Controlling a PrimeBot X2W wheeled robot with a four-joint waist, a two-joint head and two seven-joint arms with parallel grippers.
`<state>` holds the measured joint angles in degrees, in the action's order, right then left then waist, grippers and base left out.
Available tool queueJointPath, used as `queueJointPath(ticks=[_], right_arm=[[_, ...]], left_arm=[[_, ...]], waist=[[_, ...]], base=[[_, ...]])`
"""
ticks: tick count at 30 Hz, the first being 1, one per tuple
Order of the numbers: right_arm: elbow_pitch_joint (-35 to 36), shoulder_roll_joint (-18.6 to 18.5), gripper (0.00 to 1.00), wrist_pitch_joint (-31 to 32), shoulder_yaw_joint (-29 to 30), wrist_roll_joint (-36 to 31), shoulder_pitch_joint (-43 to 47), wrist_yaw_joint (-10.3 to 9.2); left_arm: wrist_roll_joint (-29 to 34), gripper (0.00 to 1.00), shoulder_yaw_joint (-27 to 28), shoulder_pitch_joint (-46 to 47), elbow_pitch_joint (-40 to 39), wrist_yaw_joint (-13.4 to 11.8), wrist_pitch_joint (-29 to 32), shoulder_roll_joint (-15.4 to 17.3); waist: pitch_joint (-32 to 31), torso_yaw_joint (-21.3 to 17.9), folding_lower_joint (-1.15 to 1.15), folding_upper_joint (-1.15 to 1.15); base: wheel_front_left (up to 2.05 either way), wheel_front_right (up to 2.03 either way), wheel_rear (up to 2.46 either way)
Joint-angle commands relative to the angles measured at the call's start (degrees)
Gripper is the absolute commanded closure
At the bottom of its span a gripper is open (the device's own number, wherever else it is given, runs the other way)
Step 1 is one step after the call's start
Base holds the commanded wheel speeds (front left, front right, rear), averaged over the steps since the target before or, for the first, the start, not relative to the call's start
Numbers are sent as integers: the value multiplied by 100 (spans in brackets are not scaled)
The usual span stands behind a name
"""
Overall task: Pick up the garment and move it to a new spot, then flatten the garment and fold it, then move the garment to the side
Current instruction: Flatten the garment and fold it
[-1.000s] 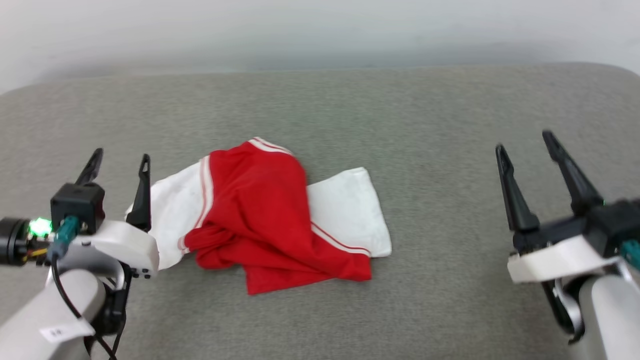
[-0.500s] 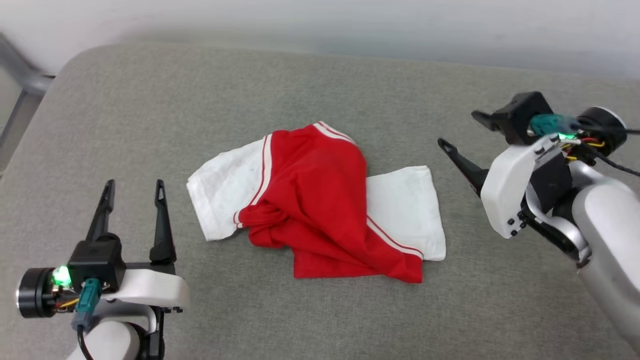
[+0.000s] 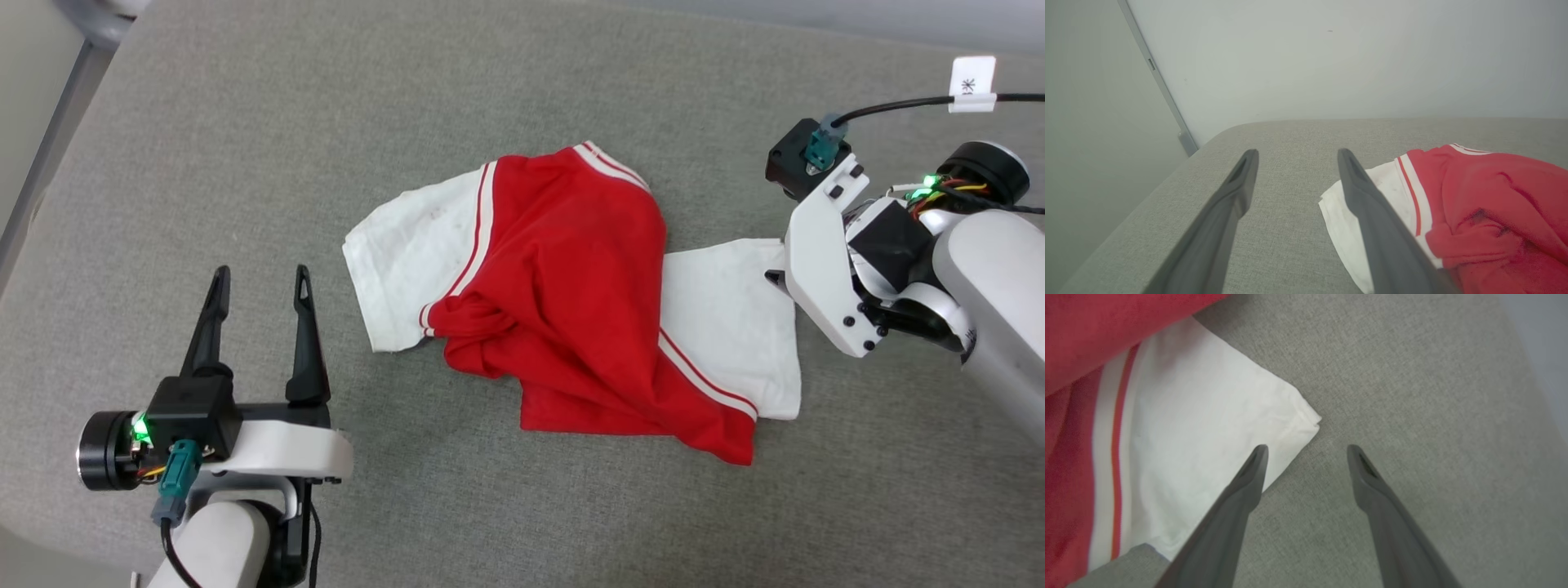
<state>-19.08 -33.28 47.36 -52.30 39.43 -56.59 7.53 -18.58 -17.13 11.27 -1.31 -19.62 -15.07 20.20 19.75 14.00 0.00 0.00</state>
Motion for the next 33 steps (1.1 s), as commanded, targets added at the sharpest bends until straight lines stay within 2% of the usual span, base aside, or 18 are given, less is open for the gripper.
queueJointPath(ticks=[1,7,13,14,15,18,26,33], right_arm=[[-113,7,0,-70,-124,34,-152,-9],[-541,19,0,-96,-866,164,-166,-5],[-748,-81,0,-175,-1567,395,-47,4],[-776,-81,54,-262,-1597,414,-86,4],[-796,-71,100,-353,-1622,428,-142,4],[-847,-33,100,-568,-1616,469,-263,0],[-817,-11,100,-2056,-1144,568,-421,-9],[-655,-469,100,-2921,-584,694,297,-9]], left_arm=[[90,0,71,115,32,91,-12,-119],[391,0,410,213,126,425,-12,-539],[653,0,707,193,229,707,-13,-792],[690,0,767,186,240,743,-13,-818],[725,0,810,171,258,773,-13,-841],[792,0,915,121,306,843,-13,-886],[1021,0,1201,-119,454,1054,-13,-904],[1097,0,1441,-452,499,1124,-13,-835]], waist=[[221,141,0,0],[496,243,0,0],[587,202,0,0],[581,183,0,0],[564,158,0,0],[503,92,0,0],[-31,-245,0,0],[-492,-638,0,0]], base=[[0,0,0],[0,0,0],[0,0,0],[0,0,0],[0,0,0],[0,0,0],[0,0,0],[0,0,0]])
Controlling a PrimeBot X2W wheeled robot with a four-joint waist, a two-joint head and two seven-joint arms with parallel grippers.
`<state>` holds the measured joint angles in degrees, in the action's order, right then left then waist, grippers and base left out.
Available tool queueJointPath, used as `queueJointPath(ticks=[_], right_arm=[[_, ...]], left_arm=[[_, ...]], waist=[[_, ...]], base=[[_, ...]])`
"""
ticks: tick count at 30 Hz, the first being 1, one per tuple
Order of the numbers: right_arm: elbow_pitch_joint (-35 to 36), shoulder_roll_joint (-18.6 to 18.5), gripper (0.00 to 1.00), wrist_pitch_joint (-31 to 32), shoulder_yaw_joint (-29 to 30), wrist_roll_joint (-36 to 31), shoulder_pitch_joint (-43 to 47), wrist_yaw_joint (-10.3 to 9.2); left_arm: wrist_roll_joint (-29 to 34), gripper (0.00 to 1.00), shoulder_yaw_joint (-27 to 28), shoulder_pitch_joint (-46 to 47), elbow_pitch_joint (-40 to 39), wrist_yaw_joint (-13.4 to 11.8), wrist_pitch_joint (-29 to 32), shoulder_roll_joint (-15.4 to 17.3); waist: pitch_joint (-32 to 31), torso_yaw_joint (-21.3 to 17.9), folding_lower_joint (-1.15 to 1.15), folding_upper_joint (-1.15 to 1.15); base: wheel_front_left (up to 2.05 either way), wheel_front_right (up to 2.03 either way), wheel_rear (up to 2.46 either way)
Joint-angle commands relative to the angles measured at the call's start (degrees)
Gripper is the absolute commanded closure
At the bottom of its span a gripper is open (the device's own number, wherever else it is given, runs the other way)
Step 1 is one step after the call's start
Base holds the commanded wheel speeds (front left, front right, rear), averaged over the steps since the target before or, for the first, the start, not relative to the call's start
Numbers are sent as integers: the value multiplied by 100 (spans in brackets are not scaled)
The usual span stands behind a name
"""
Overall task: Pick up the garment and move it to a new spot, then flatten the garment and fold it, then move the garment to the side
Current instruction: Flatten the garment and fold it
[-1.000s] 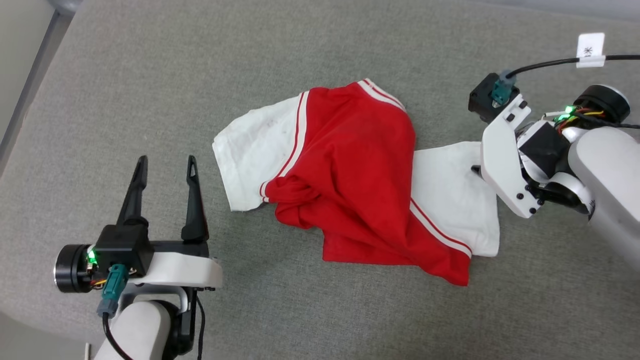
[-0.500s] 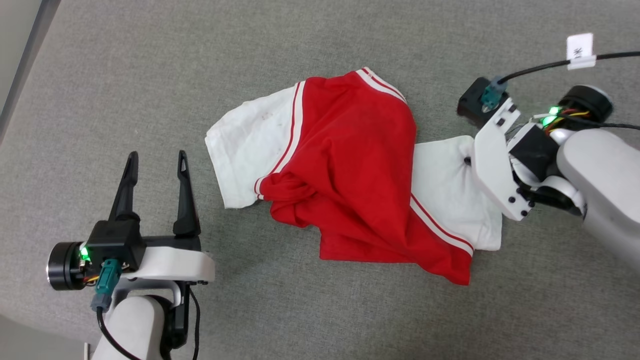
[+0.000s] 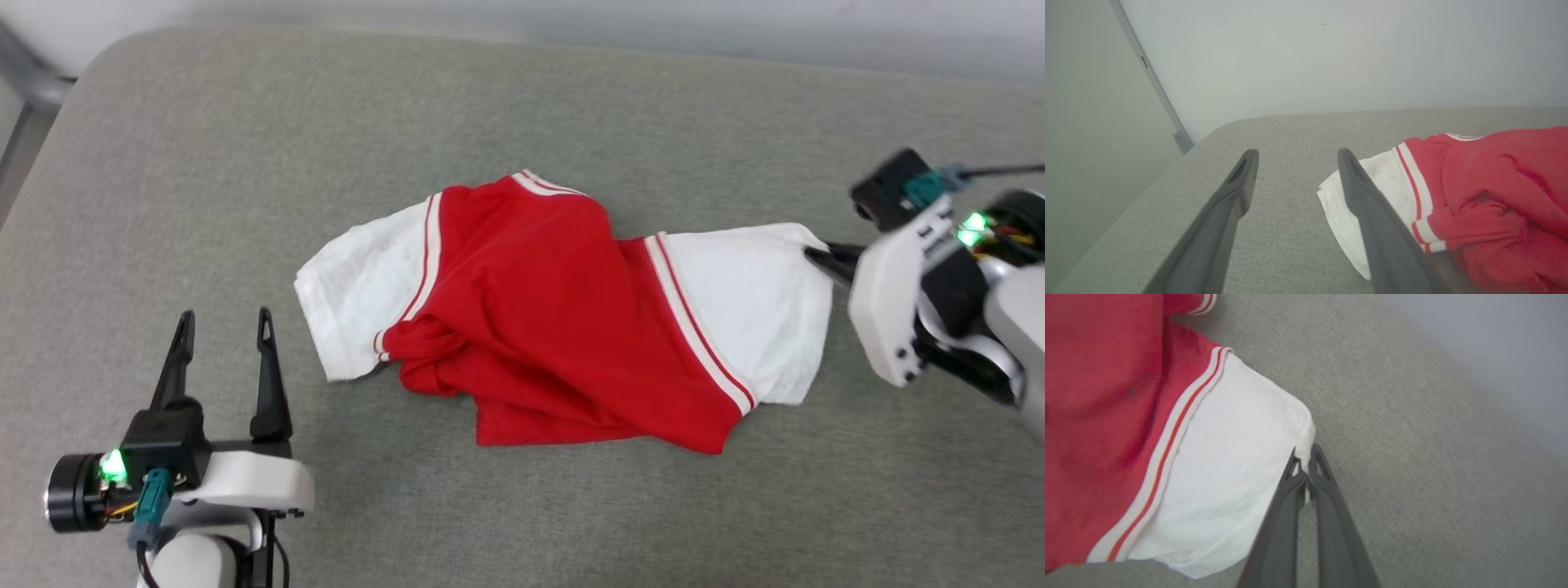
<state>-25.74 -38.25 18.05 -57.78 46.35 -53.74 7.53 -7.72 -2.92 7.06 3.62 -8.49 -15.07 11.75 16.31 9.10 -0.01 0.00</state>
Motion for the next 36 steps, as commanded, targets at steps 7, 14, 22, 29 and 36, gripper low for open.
queueJointPath(ticks=[7,14,22,29,36], right_arm=[[92,-407,100,-376,750,144,1133,-9],[-235,-556,100,-609,1653,74,2195,-9],[-268,-270,100,-755,2520,-302,2876,-9],[107,33,100,-531,2999,-721,3126,-9],[598,254,100,-283,3393,-1114,3296,-9]], left_arm=[[14,0,222,-360,33,65,-12,84],[-21,0,272,-398,118,188,-13,143],[-158,0,230,98,314,727,176,594],[-664,0,36,1008,505,1439,1501,1264],[-1933,0,-739,2057,621,1587,3396,1979]], waist=[[-436,-493,1,0],[-576,-645,1,0],[-630,-768,1,0],[-585,-897,1,0],[-373,-1058,1,0]], base=[[0,0,0],[0,0,0],[0,0,0],[0,0,0],[0,0,0]])
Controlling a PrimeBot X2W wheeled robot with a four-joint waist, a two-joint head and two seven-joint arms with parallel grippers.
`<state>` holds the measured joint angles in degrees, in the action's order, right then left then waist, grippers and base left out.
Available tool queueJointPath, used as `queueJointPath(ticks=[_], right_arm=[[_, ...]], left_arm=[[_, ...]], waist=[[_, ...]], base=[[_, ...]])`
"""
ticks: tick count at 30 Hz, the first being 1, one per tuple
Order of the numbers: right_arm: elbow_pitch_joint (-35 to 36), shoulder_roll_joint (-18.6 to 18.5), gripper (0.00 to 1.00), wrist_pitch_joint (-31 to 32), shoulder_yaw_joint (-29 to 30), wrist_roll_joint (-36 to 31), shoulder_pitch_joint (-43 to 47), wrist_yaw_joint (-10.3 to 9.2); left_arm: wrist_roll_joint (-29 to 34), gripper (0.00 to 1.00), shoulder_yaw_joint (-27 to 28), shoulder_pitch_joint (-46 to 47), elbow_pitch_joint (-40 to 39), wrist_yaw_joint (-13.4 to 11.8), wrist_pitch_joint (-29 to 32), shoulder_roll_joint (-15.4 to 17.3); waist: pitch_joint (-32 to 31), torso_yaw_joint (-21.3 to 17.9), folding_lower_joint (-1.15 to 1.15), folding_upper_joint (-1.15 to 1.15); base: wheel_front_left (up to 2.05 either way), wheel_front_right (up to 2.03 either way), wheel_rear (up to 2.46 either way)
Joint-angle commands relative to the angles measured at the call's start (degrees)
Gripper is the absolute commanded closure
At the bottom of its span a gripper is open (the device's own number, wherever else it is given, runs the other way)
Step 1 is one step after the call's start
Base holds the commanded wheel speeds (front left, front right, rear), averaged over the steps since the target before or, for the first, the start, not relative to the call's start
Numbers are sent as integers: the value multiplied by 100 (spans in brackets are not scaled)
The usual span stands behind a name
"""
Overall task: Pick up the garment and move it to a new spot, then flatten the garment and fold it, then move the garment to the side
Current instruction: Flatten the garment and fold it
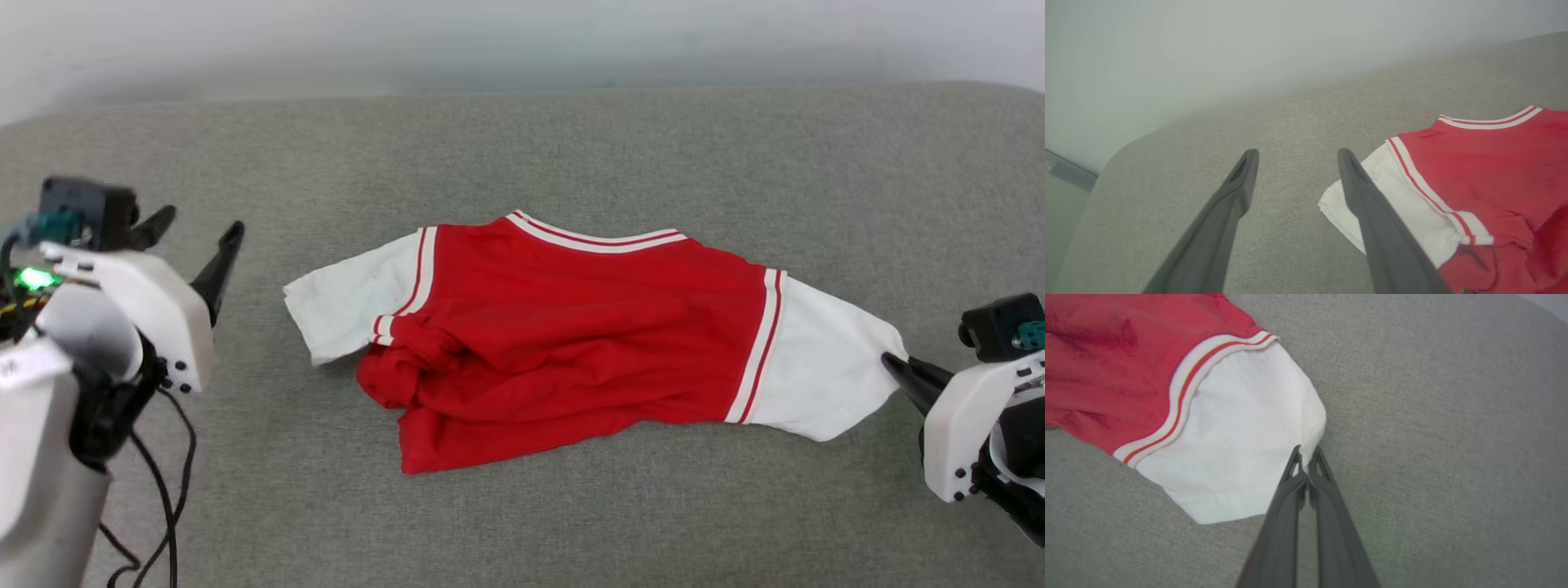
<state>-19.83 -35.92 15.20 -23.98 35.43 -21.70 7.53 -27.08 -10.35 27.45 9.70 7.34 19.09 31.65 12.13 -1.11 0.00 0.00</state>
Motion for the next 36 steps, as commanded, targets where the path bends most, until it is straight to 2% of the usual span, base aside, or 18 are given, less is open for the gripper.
queueJointPath(ticks=[1,6,12,15,22,30,31,32,33,36], right_arm=[[78,47,100,44,66,-69,121,-9],[416,189,100,194,246,-265,151,-9],[719,334,100,343,369,-439,84,-9],[828,383,100,390,400,-493,5,-9],[989,475,100,437,438,-589,-147,-9],[971,473,100,431,417,-623,-289,-9],[963,468,100,427,411,-620,-296,-9],[955,463,100,420,408,-613,-301,-9],[940,458,100,413,404,-607,-310,-9],[907,454,100,393,349,-592,-339,-9]], left_arm=[[-208,0,-166,129,70,6,310,130],[-1129,0,-888,717,283,5,1655,637],[-1720,0,-1463,1294,682,6,2619,943],[-1873,0,-1705,1539,856,6,2879,1040],[-1955,0,-2241,1961,1299,7,3013,1146],[-2233,0,-3112,1786,1705,1,3268,1153],[-2267,7,-3225,1759,1695,1,3254,1173],[-2310,73,-3330,1742,1698,1,3259,1194],[-2357,100,-3419,1736,1704,8,3223,1215],[-2445,100,-3556,1784,1739,8,3010,1254]], waist=[[82,-59,0,0],[295,-204,0,0],[600,-404,0,0],[770,-498,0,0],[1175,-643,0,0],[1364,-694,0,0],[1367,-692,0,0],[1365,-688,0,0],[1357,-682,0,0],[1279,-660,0,0]], base=[[0,0,0],[0,0,0],[0,0,0],[0,0,0],[0,0,0],[0,0,0],[0,0,0],[0,0,0],[0,0,0],[0,0,0]])
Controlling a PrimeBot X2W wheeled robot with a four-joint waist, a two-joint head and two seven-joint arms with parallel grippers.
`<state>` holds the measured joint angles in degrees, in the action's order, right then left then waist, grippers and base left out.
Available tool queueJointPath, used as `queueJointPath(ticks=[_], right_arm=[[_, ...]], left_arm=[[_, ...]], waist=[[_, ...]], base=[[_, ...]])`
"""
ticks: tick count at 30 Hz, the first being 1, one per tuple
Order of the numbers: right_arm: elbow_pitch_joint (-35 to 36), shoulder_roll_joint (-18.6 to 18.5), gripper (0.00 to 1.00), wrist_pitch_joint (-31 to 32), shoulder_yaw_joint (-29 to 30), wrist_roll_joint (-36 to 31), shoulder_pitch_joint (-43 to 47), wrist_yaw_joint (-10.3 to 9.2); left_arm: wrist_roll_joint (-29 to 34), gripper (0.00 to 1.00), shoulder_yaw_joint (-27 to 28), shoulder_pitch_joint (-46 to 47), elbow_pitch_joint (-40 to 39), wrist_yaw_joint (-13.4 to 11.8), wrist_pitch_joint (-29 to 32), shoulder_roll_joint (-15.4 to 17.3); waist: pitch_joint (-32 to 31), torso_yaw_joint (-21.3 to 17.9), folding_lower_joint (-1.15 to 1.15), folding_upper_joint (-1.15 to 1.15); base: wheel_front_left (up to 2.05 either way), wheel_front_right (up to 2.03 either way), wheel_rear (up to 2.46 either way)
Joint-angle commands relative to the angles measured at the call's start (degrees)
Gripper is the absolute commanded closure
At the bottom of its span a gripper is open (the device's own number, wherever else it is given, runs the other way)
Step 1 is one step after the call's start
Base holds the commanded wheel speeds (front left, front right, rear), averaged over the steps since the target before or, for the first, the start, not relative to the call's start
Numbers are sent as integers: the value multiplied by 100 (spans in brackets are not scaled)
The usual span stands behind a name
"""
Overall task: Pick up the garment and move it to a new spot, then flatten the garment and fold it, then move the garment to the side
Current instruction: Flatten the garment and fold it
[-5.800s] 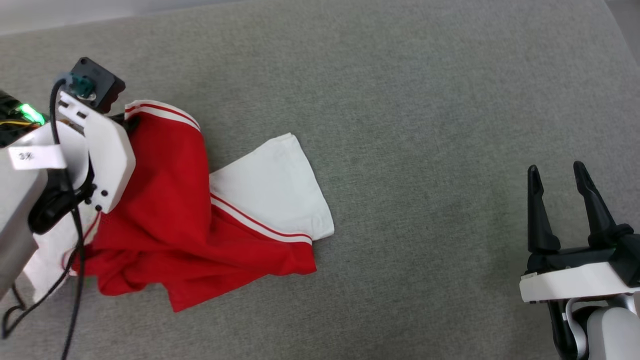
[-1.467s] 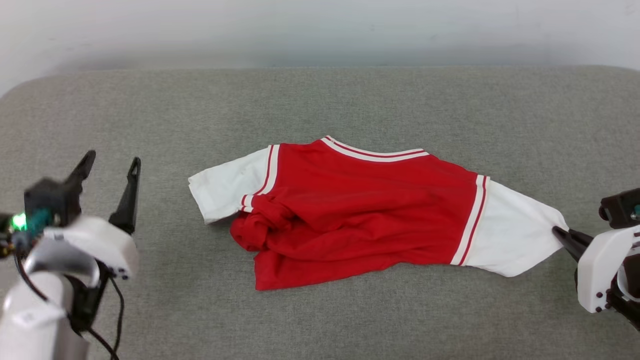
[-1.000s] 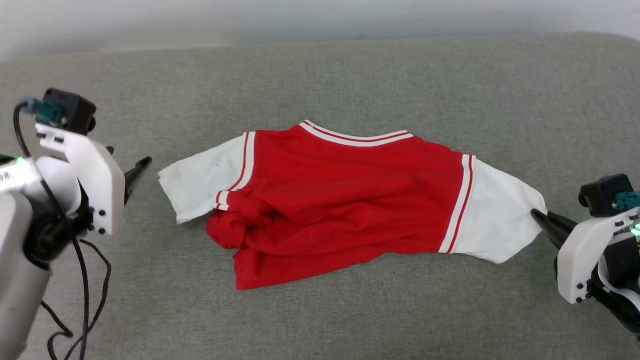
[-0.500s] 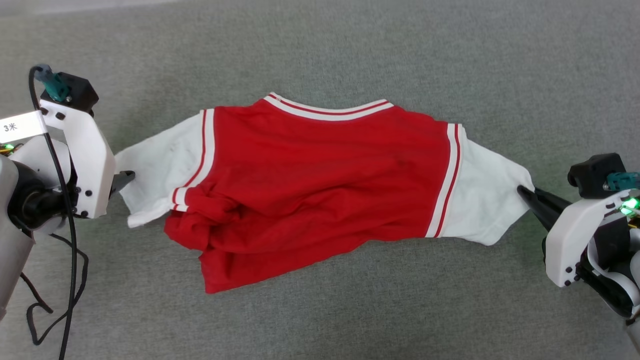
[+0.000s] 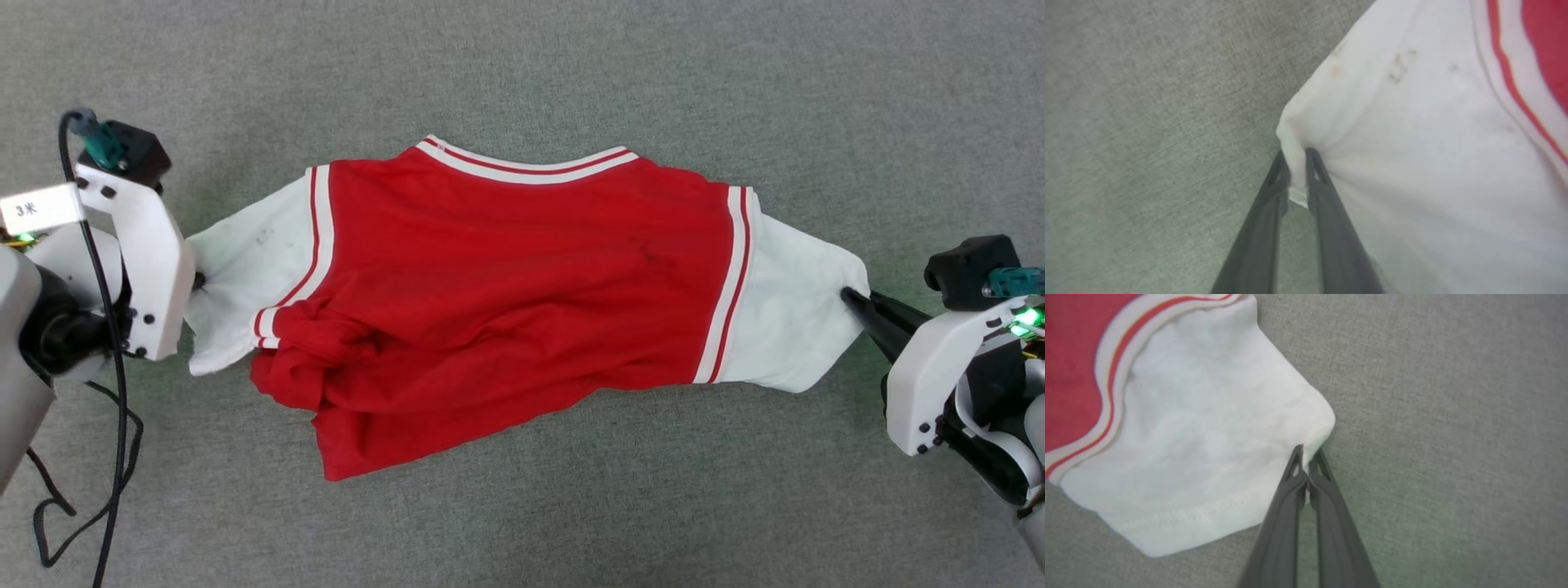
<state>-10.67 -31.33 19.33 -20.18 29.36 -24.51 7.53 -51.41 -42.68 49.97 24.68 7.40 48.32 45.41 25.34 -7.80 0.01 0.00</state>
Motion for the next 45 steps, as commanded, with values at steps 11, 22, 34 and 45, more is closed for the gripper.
queueJointPath(ticks=[11,22,34,45], right_arm=[[-118,-154,100,-314,66,17,-181,-9],[115,-300,100,-331,376,-127,-563,-10],[582,-469,100,171,448,-150,-1725,-9],[45,-205,100,363,299,-442,-3898,-9]], left_arm=[[55,100,-338,-27,-156,-1,-1807,101],[740,100,-277,352,-470,-99,-3376,219],[1129,100,105,1158,-1435,-541,-3817,131],[1411,100,335,2686,-991,-498,-3862,-376]], waist=[[-798,257,-1,0],[-1665,629,-1,0],[-1875,873,-1,0],[-939,874,-1,0]], base=[[0,0,0],[0,0,0],[0,0,0],[0,0,0]])
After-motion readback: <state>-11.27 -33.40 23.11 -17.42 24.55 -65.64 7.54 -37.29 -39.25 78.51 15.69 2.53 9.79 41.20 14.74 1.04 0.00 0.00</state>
